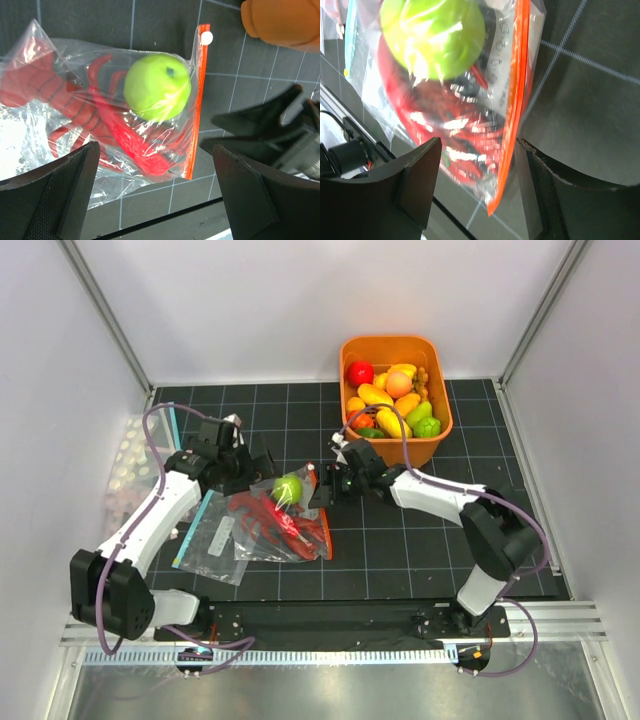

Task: Place the food in the zip-top bag and seal the zipper
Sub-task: Move the zipper food storage bag to the center of the board.

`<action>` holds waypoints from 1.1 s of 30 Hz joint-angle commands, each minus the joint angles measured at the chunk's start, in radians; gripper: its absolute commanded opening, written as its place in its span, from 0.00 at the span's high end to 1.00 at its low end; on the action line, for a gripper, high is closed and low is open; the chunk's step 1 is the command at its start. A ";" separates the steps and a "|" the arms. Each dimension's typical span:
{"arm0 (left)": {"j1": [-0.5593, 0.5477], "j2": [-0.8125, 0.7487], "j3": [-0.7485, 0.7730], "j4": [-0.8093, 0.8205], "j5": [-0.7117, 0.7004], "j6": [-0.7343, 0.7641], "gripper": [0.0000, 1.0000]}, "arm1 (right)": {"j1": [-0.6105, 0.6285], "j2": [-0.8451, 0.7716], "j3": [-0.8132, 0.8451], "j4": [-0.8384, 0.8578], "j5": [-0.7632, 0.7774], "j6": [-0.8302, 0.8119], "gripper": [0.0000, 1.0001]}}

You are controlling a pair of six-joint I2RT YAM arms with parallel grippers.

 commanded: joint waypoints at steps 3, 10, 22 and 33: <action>0.005 0.020 -0.027 0.036 0.065 0.021 0.01 | 0.004 0.109 -0.007 0.204 -0.034 0.053 0.31; 0.007 0.034 -0.036 0.042 0.077 0.028 0.01 | 0.004 0.201 0.030 0.248 -0.049 0.062 0.34; 0.005 0.043 -0.027 0.053 0.076 0.038 0.01 | 0.010 0.048 0.161 -0.036 0.035 -0.030 0.99; 0.005 0.074 0.073 0.051 0.091 0.033 0.02 | -0.132 0.038 0.471 -0.440 0.136 -0.144 0.99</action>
